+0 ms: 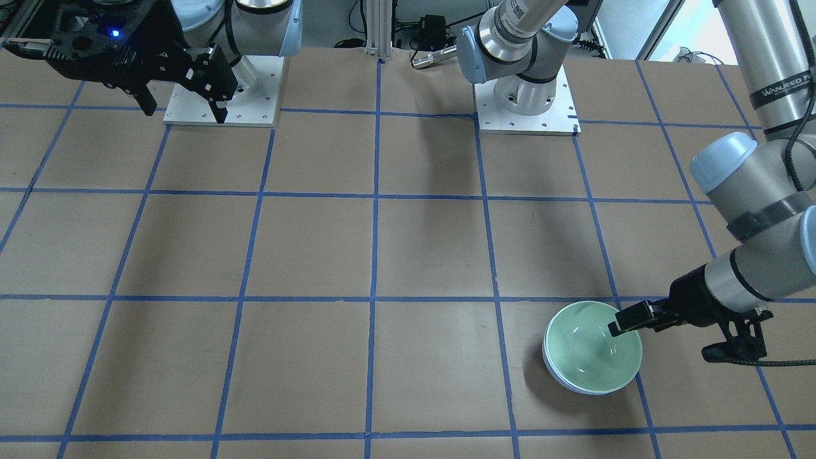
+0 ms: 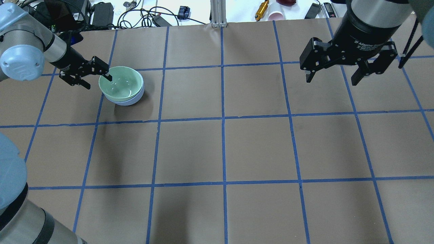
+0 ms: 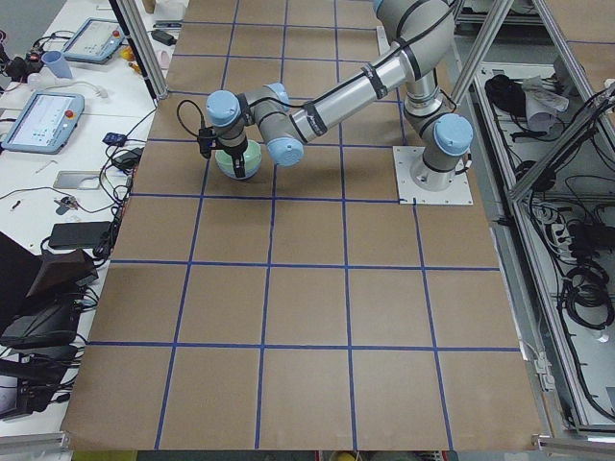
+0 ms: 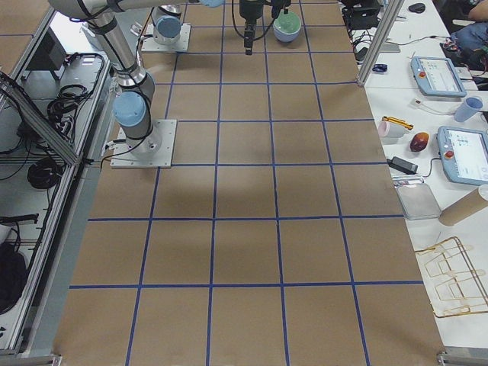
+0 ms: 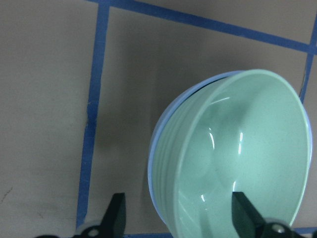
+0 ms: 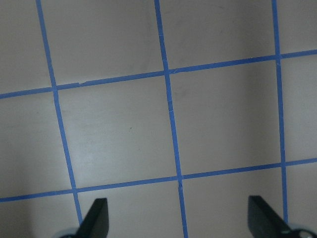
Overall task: Stack green bowl on blue bowl
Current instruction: 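Open the left gripper and raise it off the stacked bowls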
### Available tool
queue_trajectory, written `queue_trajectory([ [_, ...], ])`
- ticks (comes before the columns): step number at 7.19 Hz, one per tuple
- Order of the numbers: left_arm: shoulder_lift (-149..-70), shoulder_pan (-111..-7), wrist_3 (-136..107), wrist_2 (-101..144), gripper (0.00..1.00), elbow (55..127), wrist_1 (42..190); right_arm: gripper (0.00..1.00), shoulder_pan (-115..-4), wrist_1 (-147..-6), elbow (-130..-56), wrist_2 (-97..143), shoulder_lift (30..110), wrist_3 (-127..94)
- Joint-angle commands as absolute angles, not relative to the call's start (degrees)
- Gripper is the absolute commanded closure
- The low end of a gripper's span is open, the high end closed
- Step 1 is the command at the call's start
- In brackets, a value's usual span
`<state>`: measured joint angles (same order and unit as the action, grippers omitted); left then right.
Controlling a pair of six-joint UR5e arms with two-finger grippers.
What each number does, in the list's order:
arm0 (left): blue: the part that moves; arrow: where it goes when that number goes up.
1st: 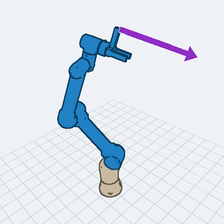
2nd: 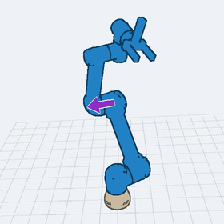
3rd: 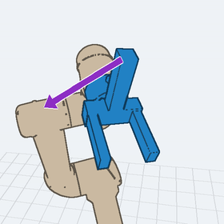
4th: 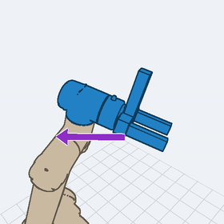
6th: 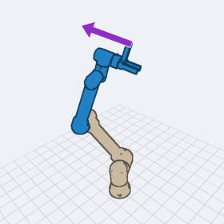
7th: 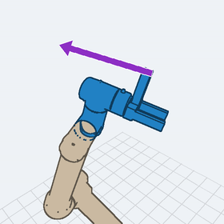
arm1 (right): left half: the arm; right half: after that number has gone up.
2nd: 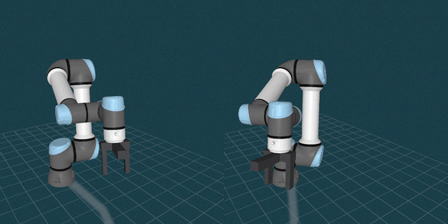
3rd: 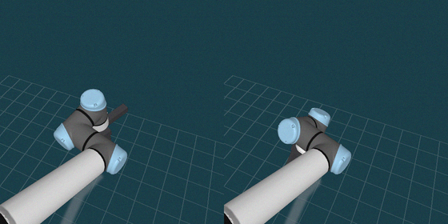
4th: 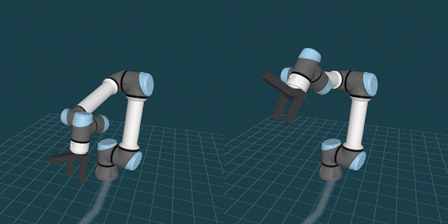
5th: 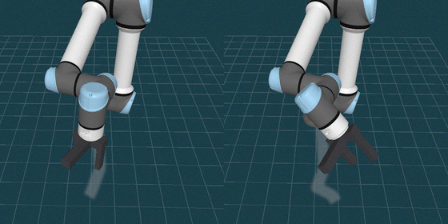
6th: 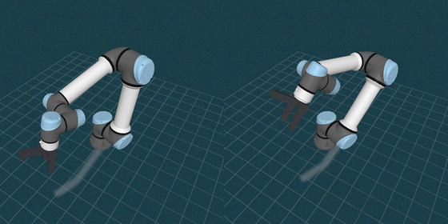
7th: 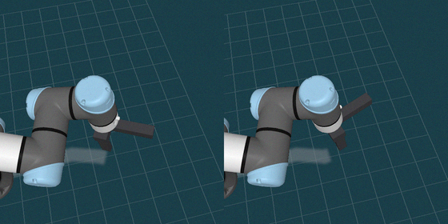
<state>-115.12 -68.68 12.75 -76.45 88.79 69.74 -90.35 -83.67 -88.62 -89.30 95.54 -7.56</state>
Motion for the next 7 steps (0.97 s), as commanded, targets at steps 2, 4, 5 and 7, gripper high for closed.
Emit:
queue_trajectory([
  [2,-108.4,-75.9,7.8,-88.9,0.00,87.3,74.0,0.00,-90.4,-83.7,-88.6,-89.3,95.5,-7.6],
  [4,-103.1,-81.5,2.6,-90.4,0.00,86.4,79.0,0.00,-90.4,-83.7,-88.7,-89.3,95.5,-7.6],
  [5,-101.0,-84.1,2.3,-90.1,0.00,86.3,79.2,0.00,-90.4,-83.7,-88.6,-89.3,95.5,-7.6],
  [7,-96.6,-87.6,2.2,-90.5,0.00,86.7,84.3,0.00,-90.4,-83.7,-88.7,-89.3,95.5,-7.6],
])
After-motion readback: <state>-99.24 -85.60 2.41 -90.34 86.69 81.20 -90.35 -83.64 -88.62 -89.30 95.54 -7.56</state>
